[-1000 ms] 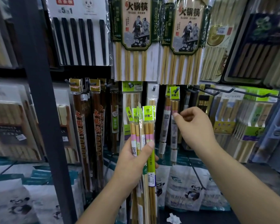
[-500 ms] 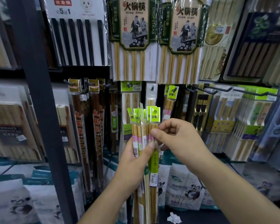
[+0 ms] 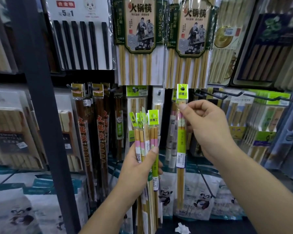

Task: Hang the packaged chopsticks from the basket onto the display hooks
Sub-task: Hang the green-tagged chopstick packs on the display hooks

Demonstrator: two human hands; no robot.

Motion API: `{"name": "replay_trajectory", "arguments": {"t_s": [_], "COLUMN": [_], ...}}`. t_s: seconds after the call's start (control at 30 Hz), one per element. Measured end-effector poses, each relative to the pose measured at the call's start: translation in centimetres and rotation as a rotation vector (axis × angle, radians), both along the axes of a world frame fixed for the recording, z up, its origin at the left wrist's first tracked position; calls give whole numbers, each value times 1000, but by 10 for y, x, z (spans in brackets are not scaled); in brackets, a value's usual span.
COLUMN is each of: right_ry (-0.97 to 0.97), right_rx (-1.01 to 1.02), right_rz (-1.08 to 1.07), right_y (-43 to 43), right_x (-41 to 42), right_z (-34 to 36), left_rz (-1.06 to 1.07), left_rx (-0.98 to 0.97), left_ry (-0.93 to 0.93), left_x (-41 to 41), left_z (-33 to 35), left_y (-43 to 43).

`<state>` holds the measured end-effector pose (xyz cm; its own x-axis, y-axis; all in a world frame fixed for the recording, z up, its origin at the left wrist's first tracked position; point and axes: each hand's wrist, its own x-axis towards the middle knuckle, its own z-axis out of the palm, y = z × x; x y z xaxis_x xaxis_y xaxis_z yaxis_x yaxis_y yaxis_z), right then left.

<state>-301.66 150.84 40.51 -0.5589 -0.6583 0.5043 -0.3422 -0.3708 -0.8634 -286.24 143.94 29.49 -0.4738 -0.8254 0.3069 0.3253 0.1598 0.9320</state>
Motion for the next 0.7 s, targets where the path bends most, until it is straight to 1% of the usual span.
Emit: {"name": "replay_trajectory", "arguments": {"t_s": [0.23, 0.43, 0.6, 0.7], "right_ry": [-76, -86, -47, 4], "right_rx": [42, 66, 71, 113], "right_rz": [-31, -52, -72, -123], "right_y": [-9, -13, -16, -20], "right_x": [-9, -12, -15, -17], "right_z": [-1, -8, -13, -20], "left_rz": [25, 26, 14, 0], "left_rx": [3, -1, -4, -6], "left_ry": [-23, -39, -19, -13], "left_x": [1, 2, 3, 2], "left_z": [1, 2, 3, 3], "left_y": [1, 2, 1, 2]}}
